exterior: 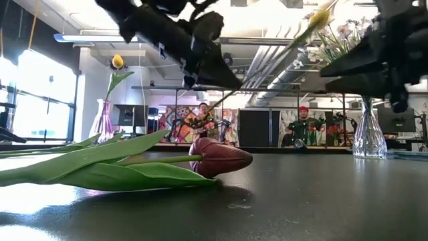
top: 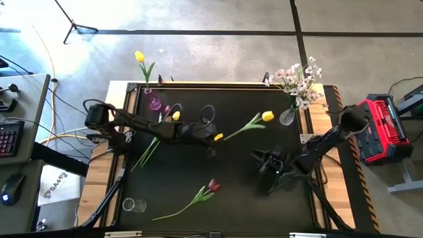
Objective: Sort flowers into vase by color
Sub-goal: Put the right yellow flower into the purple vase
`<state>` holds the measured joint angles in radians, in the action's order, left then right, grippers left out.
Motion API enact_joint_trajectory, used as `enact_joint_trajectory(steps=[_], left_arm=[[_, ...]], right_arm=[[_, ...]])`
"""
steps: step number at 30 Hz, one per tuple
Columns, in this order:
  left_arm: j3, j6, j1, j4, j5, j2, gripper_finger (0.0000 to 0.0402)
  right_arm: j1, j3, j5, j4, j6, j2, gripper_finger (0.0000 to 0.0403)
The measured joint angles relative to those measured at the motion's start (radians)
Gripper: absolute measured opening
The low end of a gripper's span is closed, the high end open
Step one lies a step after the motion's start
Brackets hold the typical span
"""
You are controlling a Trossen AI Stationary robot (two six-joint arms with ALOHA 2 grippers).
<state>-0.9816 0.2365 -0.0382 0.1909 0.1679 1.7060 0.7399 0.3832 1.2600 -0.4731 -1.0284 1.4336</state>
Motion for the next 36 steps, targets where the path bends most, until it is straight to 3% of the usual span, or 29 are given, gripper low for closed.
enact_joint_trajectory(steps=[5,9,12,23,36], left_arm=[[0.088,-0.024,-0.059,0.261,-0.001,0.025,0.0000],[0.104,-0.053,-0.097,0.340,0.024,0.048,0.0000],[0.104,-0.078,-0.124,0.371,0.036,0.061,0.0000],[0.103,-0.118,-0.167,0.463,0.038,0.082,0.0000],[0.103,-0.137,-0.166,0.457,0.038,0.083,0.0000]], right_arm=[[-0.081,0.001,-0.121,-0.334,0.349,0.084,0.0140],[-0.132,0.002,-0.258,-0.566,0.621,0.093,0.0140],[-0.161,0.003,-0.303,-0.669,0.754,0.090,0.0140],[-0.232,0.003,-0.542,-0.705,0.832,0.090,0.0136],[-0.278,0.003,-0.634,-0.748,0.898,0.090,0.0046]])
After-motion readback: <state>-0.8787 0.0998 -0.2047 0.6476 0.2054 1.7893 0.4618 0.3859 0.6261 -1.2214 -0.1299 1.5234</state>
